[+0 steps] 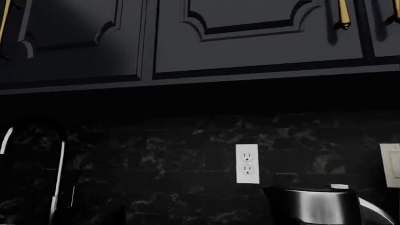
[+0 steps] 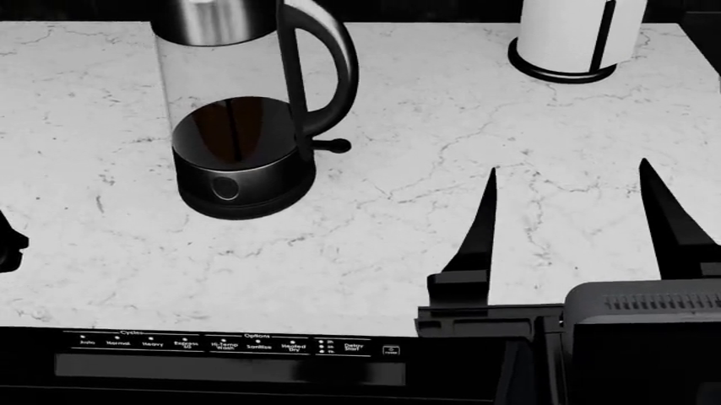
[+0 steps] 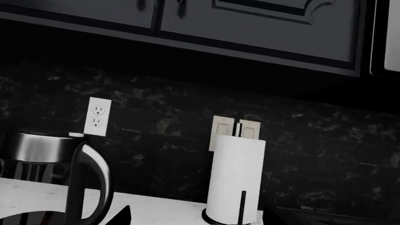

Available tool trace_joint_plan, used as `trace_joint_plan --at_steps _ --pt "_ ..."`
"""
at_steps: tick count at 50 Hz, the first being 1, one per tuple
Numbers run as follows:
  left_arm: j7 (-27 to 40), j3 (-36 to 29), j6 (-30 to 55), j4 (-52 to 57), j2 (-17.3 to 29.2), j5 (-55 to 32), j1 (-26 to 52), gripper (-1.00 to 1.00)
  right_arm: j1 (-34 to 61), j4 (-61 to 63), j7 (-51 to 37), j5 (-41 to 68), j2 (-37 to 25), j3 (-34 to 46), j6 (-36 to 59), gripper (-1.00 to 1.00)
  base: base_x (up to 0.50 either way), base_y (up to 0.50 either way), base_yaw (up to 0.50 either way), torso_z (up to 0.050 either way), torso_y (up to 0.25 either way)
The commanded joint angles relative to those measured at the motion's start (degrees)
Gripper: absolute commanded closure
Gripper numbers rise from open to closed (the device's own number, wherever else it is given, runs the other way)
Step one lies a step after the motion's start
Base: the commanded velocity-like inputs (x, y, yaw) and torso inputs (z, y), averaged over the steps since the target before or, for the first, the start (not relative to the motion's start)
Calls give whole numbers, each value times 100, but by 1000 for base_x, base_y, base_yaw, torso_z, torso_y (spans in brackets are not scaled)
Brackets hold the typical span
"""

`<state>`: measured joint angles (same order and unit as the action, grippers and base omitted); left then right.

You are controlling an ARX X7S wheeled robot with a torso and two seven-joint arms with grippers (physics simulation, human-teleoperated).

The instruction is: Press the button to open the lid of the electric kettle.

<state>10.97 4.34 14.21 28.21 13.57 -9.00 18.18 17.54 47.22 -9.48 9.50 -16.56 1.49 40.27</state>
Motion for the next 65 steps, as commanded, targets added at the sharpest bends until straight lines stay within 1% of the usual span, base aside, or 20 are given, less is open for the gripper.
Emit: trace_joint_plan --at_steps 1,3,5,8,10,18,28,29,35,43,45,46,53,54,61,62,65 --pt "277 -92 5 -5 145 473 56 -100 -2 42 -57 -237 -177 268 -77 -100 391 402 0 0 0" --pt "236 55 -45 21 86 199 60 -100 -11 82 -52 -231 -193 267 -87 -100 430 346 0 0 0" --pt "170 91 177 144 165 70 143 -100 -32 87 -33 -217 -206 264 -154 -100 461 287 0 0 0" --pt "172 175 128 92 145 -27 130 -100 -39 58 -33 -187 -198 240 -175 -100 491 214 0 0 0" --pt "175 258 358 234 186 -165 195 -100 -66 37 16 -3 -131 92 -200 -100 500 72 0 0 0" --pt "249 225 399 238 220 -82 204 -100 -77 49 -9 53 -115 44 -222 -100 500 0 0 0 0" --pt "254 234 408 261 257 -120 199 -100 -100 15 -5 340 24 -200 -276 -100 500 0 0 0 0" --pt "240 333 447 213 253 -241 229 -100 -34 -30 24 538 111 -269 -119 -100 0 0 0 0 0" --pt "251 324 456 217 270 -252 228 -100 -6 -9 -18 473 40 -188 -44 -100 21 39 0 0 0" --pt "269 329 487 252 289 -280 223 -100 7 -24 -38 451 8 -99 -18 -100 205 498 0 0 2" --pt "271 331 484 246 293 -289 224 -100 -36 -29 -27 473 30 -139 -144 -100 207 498 0 0 0" --pt "269 331 458 222 290 -288 224 -100 -52 -35 -23 546 72 -230 -190 -100 0 0 0 0 0" --pt "288 309 473 228 304 -292 228 -100 -43 -33 -24 582 52 -226 -190 -100 0 0 0 0 0" --pt "289 303 459 212 303 -288 229 -100 -114 1 2 529 31 -213 -378 -100 207 -62 0 0 0" --pt "306 276 461 216 315 -286 230 -100 -99 -15 -30 695 89 -378 -339 -100 449 -224 0 0 0" --pt "310 275 460 218 317 -285 229 -100 -40 -14 -40 732 67 -353 -173 -100 59 0 0 0 0" --pt "316 276 463 238 323 -295 216 -100 -41 4 -78 699 69 -324 -184 -100 0 0 0 0 0"
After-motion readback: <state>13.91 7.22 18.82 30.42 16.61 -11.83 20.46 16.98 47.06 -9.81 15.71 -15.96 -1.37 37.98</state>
